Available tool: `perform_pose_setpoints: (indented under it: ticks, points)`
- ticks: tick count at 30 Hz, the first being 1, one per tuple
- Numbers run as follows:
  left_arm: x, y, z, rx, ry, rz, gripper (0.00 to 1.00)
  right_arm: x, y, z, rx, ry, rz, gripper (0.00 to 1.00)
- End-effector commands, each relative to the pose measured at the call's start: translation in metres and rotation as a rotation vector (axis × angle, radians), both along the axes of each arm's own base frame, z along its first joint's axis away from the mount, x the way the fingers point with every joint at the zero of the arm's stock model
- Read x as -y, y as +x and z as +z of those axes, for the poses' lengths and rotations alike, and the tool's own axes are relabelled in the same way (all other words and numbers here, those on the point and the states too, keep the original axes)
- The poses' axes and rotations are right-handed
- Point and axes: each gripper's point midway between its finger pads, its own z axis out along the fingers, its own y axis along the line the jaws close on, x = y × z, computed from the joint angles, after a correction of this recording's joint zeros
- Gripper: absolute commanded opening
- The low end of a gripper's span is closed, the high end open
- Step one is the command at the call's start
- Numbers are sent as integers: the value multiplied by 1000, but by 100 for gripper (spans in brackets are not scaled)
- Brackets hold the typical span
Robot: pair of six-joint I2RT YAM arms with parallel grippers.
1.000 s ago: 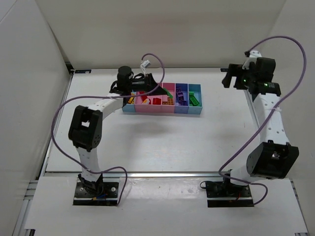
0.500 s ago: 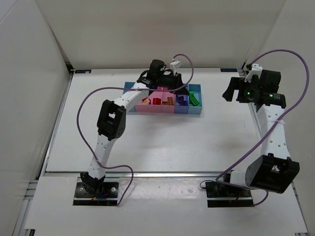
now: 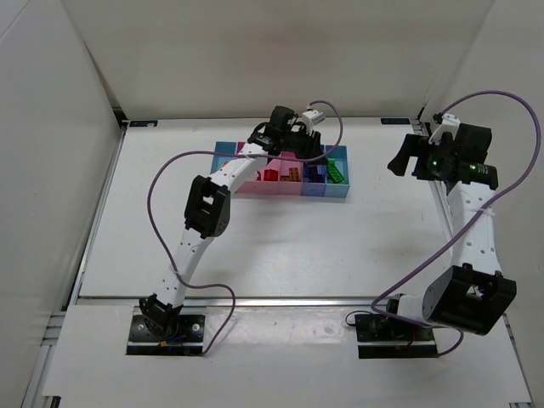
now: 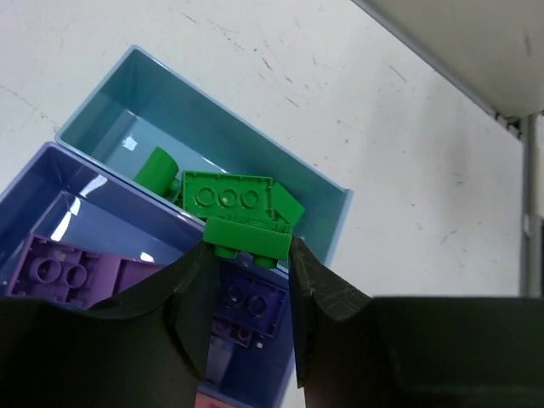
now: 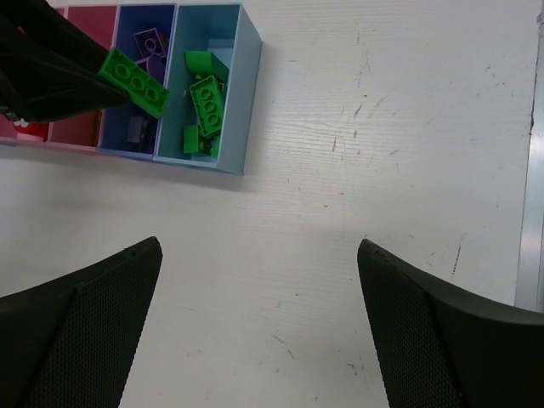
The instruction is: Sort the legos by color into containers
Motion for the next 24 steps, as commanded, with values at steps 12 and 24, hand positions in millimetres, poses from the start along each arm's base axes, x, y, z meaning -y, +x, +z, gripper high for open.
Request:
perform_pose_setpoints:
  ticks: [12, 24]
  points:
    - [35, 5, 22, 189, -13, -21, 55, 5, 13, -4, 19, 43, -9, 99]
    - [7, 42, 59, 254, 24, 189, 99, 1, 16, 0, 38, 61, 19, 99]
